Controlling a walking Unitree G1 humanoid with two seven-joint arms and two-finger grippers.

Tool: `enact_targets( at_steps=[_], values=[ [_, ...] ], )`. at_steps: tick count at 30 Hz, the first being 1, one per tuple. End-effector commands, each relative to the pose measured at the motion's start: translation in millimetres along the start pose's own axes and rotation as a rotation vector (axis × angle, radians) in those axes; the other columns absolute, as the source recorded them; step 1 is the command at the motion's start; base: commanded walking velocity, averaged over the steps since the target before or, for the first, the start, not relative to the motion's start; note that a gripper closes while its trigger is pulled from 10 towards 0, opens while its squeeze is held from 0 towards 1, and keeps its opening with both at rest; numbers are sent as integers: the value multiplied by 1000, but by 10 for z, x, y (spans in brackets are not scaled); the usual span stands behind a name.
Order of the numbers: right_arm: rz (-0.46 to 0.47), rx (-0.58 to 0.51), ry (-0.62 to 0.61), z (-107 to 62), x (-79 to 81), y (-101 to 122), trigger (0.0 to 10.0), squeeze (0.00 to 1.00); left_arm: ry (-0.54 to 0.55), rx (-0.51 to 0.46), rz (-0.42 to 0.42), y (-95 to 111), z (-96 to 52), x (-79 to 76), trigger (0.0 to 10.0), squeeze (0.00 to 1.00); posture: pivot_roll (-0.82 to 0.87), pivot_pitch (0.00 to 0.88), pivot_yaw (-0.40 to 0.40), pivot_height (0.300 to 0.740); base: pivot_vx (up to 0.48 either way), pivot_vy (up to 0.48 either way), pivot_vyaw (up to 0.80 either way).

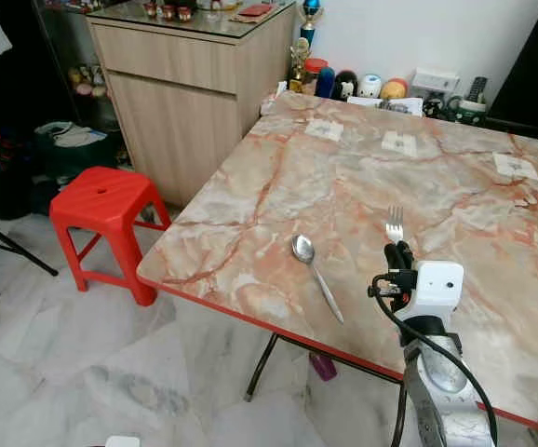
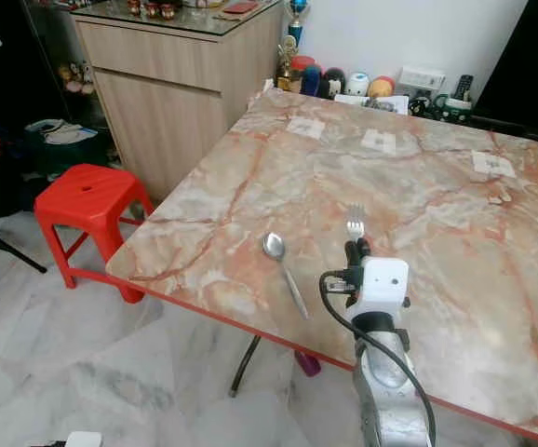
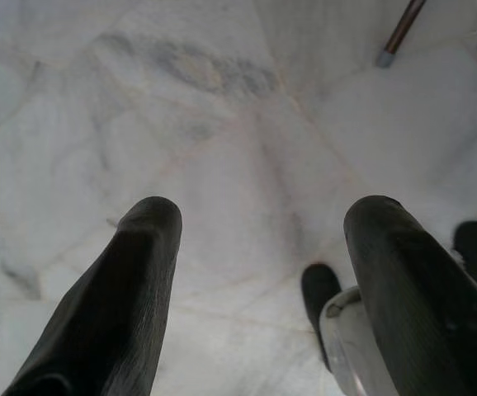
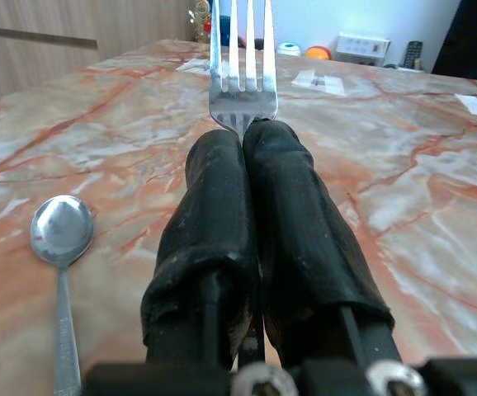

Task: Setting the table

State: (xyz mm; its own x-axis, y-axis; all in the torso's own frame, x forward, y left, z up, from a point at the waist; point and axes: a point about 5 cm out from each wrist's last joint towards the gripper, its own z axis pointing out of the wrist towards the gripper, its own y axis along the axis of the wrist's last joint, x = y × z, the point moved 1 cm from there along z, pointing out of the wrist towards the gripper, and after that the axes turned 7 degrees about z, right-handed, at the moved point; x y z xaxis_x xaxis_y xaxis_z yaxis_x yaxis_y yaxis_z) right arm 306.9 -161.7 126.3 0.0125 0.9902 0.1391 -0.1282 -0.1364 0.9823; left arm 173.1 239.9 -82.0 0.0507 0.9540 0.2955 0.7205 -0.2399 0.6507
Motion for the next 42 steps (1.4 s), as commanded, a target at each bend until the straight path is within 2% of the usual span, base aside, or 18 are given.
enact_targets(
  at_steps=[1, 6, 24, 38, 42],
  values=[
    [-2, -15, -5, 15, -10, 41, 10000, 0, 4, 16, 18, -49, -17, -2, 10000, 0, 14, 81, -38, 740, 0, 0, -800],
    [-3, -16, -5, 18, -12, 45, 10000, 0, 2, 17, -10, -56, -19, -12, 10000, 0, 12, 84, -41, 740, 0, 0, -800],
    [-2, -16, 3, 21, 18, 36, 10000, 0, 5, 31, -18, -96, -32, 9, 10000, 0, 16, 87, -39, 740, 0, 0, -796],
    [-3, -34, 12, 23, 38, 47, 10000, 0, 19, 52, -22, -122, -35, 40, 10000, 0, 15, 84, -35, 740, 0, 0, 0],
    [-7, -42, 13, 40, 41, 59, 10000, 0, 20, 58, -22, -137, -40, 38, 10000, 0, 14, 81, -37, 740, 0, -359, 0]
  ],
)
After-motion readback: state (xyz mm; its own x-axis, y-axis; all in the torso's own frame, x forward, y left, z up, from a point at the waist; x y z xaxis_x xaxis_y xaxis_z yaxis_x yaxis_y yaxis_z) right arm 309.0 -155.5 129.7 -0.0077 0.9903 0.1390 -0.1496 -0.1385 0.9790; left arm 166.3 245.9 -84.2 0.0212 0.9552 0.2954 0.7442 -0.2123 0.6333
